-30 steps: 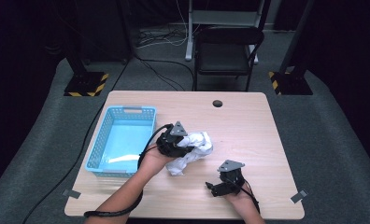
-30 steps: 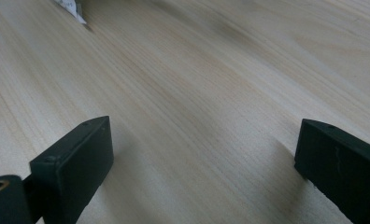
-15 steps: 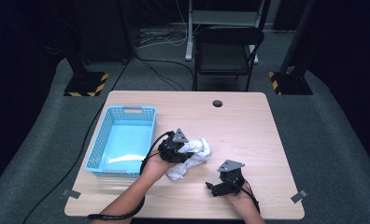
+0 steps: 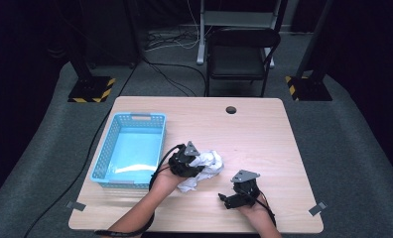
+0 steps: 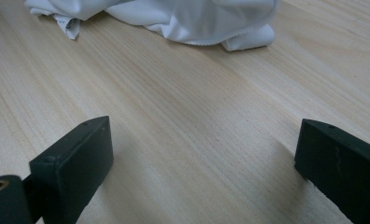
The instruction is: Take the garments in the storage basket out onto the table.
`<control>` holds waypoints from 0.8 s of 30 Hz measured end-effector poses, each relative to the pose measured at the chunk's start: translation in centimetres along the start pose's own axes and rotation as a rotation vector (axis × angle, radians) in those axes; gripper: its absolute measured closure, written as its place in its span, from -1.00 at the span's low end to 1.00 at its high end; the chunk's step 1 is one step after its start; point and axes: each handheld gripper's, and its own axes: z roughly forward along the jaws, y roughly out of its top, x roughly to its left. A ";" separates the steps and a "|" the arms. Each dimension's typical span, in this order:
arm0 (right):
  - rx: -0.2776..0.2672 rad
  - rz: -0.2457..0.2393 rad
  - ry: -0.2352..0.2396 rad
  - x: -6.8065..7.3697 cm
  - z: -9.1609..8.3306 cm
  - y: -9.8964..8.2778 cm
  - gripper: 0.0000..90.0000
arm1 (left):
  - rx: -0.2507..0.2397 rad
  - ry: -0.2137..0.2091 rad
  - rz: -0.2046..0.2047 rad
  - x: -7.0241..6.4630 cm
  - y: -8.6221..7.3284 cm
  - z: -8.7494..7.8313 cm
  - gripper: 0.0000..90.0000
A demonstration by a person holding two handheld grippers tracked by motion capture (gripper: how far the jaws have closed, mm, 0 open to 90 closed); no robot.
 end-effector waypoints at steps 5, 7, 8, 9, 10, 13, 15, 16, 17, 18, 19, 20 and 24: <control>0.000 0.000 0.000 0.0 0.0 0.0 -0.92 | 0.019 -0.006 -0.006 -0.3 -0.4 0.7 0.21; 0.000 0.000 0.000 0.0 0.0 0.0 -0.92 | 0.026 -0.013 -0.010 -0.4 -0.6 1.0 0.18; 0.000 0.000 0.000 0.0 0.0 0.0 -0.92 | 0.028 -0.011 -0.013 -0.5 -0.7 1.2 0.15; 0.000 0.000 0.000 0.0 0.0 0.0 -0.92 | 0.032 -0.011 -0.016 -0.5 -0.8 1.3 0.12; 0.000 -0.001 0.000 0.0 0.0 0.0 -0.92 | 0.031 -0.014 -0.021 -0.6 -0.9 1.4 0.07; 0.000 0.000 0.000 0.0 0.0 0.0 -0.92 | 0.036 -0.021 -0.031 -0.7 -1.3 1.8 -0.05; 0.000 0.000 0.000 0.0 0.0 0.0 -0.92 | 0.037 -0.022 -0.044 -0.7 -1.6 2.0 -0.14; 0.000 0.000 0.000 0.0 0.0 0.0 -0.92 | 0.034 -0.026 -0.050 -0.6 -1.8 2.0 -0.20; 0.000 0.000 0.000 0.0 0.0 0.0 -0.92 | 0.034 -0.030 -0.058 -0.6 -1.9 2.1 -0.20; 0.000 0.000 0.000 0.0 0.0 0.0 -0.92 | 0.033 -0.035 -0.060 -0.5 -2.0 2.1 -0.26; 0.000 0.000 0.000 0.0 0.0 0.0 -0.92 | 0.034 -0.037 -0.060 -0.5 -2.0 2.2 -0.31; 0.000 0.000 0.000 0.0 0.0 0.0 -0.92 | 0.032 -0.040 -0.062 -0.6 -2.1 2.2 -0.35; 0.000 0.000 0.000 0.0 0.0 0.0 -0.92 | 0.026 -0.061 -0.052 -0.7 -2.3 2.2 -0.47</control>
